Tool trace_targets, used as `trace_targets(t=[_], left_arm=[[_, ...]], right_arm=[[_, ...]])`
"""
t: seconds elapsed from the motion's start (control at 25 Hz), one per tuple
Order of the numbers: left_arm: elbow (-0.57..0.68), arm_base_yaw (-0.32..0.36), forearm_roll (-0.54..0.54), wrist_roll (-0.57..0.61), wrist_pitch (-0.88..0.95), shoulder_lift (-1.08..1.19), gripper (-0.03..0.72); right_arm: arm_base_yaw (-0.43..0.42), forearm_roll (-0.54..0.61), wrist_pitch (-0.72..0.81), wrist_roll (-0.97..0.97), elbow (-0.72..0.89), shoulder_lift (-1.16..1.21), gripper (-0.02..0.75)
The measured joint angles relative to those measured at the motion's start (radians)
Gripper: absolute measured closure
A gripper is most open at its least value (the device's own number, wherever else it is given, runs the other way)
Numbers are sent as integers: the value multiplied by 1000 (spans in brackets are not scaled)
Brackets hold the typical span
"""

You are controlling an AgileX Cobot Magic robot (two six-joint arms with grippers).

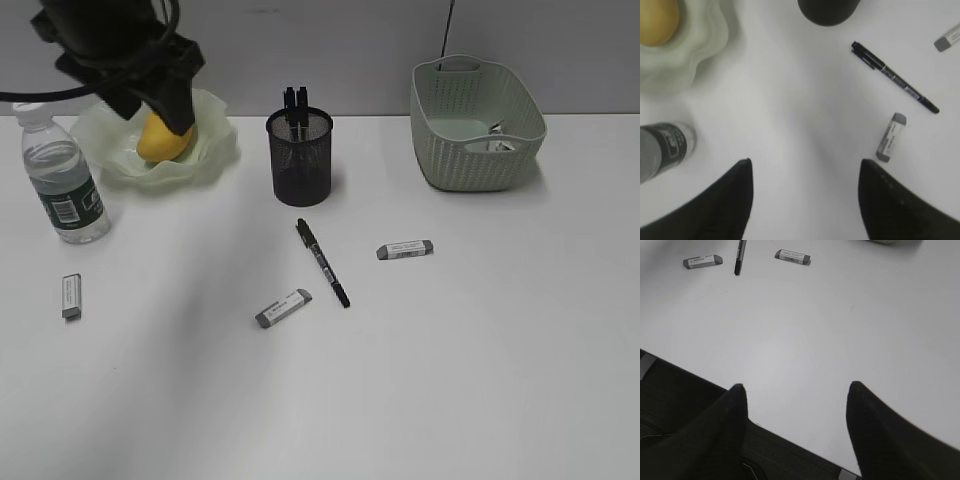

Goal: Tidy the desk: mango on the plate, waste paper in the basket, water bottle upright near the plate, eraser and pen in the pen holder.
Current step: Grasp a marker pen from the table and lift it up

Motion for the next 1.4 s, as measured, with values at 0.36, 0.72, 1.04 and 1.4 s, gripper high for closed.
trace_targets(t=[0.36, 0.72, 1.04, 1.4], left_arm=[[474, 165, -62, -4, -158, -350, 185], [853, 337, -65, -11, -279, -793, 186], [1028, 347, -67, -11, -303, -1236, 186], [1116, 347, -69, -11, -254, -1581, 188]], right_arm=[[0, 0, 0, 0, 0, 0, 244], [0, 0, 0, 0, 0, 0, 244], [0, 0, 0, 0, 0, 0, 244], [0, 0, -3, 0, 3, 0, 244]])
